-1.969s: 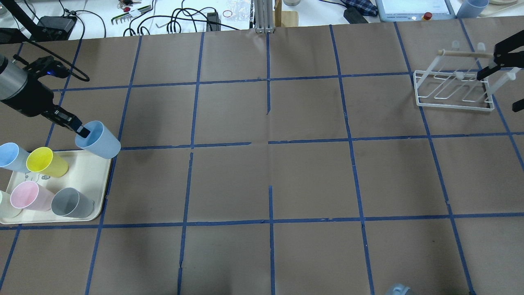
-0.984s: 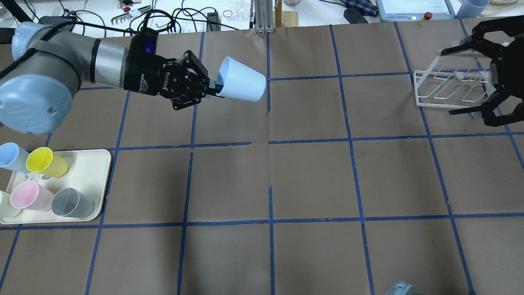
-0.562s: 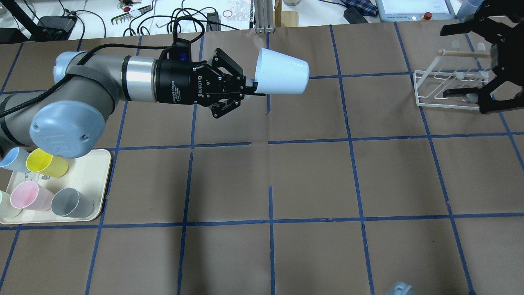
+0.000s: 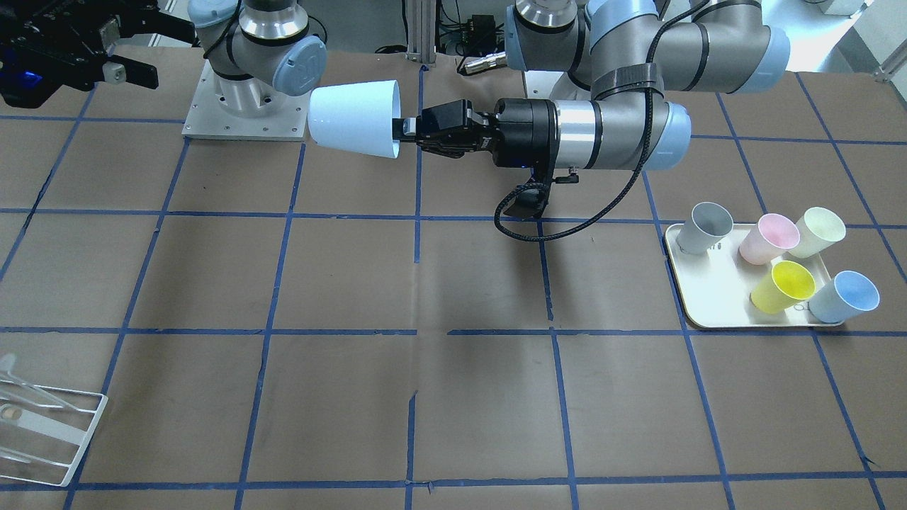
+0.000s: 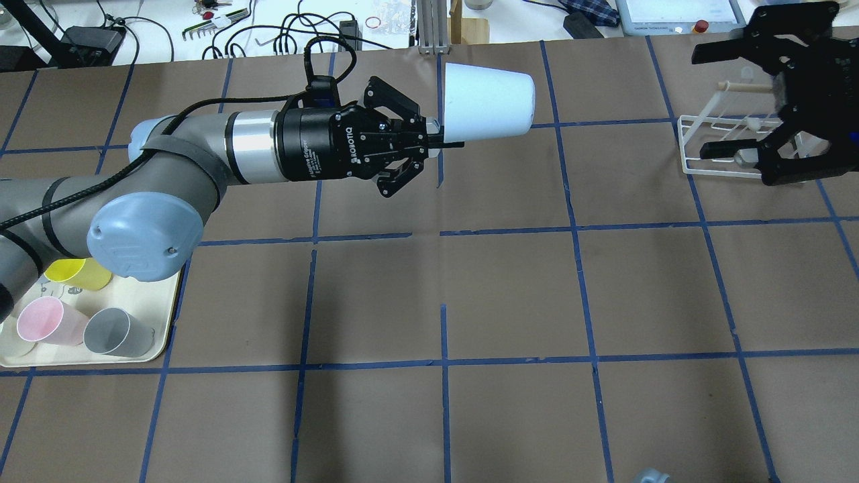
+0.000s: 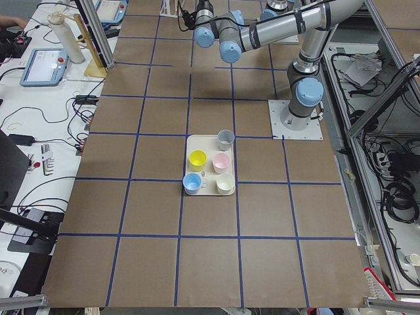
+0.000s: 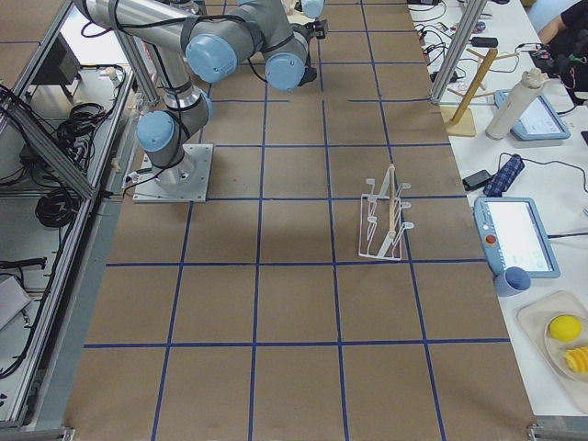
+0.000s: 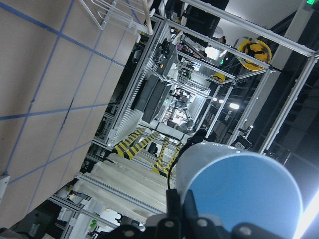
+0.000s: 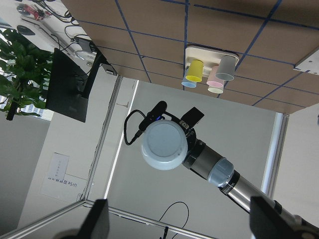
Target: Transfer IKEA cup to right arm and place on rack
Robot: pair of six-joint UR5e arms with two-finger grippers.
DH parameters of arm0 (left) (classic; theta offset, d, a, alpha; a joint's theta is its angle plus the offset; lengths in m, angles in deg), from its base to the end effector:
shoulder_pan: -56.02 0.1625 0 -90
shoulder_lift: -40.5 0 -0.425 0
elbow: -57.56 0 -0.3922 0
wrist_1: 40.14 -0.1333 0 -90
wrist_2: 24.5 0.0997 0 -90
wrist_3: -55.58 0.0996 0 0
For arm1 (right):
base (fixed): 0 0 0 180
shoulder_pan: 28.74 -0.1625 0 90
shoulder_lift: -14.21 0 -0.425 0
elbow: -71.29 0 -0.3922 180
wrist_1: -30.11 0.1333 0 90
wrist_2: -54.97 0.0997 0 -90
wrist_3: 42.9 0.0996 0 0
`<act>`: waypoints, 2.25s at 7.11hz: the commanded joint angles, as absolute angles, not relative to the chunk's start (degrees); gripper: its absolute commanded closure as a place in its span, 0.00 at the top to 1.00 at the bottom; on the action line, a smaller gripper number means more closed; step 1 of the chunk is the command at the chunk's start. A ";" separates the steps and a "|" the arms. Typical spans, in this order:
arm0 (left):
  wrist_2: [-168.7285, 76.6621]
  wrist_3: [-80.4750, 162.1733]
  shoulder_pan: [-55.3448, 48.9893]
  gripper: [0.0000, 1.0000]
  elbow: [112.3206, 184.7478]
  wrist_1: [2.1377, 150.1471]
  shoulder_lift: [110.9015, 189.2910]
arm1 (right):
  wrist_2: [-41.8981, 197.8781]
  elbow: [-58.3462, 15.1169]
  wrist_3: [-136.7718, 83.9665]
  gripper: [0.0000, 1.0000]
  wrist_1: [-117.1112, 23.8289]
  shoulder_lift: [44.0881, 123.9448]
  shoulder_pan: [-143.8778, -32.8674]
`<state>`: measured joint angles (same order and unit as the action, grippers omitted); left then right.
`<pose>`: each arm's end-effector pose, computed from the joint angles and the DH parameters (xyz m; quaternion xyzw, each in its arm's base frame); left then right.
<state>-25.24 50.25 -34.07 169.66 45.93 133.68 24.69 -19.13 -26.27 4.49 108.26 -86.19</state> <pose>-0.2336 -0.4712 0.3843 0.1632 -0.6836 -0.1631 0.6924 -0.0122 -0.4268 0.4997 0.5403 0.5756 0.3748 0.4861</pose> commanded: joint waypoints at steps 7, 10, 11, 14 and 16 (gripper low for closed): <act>-31.00 50.66 -36.88 0.00 169.89 44.50 135.60 | 31.23 -18.53 -4.50 1.00 -6.19 103.07 -101.86; -31.00 50.66 -36.88 0.00 169.89 44.50 135.51 | 33.61 -18.53 -4.32 1.00 -6.19 103.24 -103.79; -30.92 50.66 -36.88 0.00 169.98 44.50 135.51 | 35.00 -18.53 -4.23 1.00 -6.11 103.15 -104.41; -31.00 50.66 -36.88 0.00 169.98 44.50 135.42 | 35.54 -18.44 -4.32 0.74 -6.45 103.07 -104.68; -30.83 50.75 -36.88 0.00 169.98 44.41 135.34 | 35.46 -18.44 -4.23 0.29 -7.25 102.54 -104.68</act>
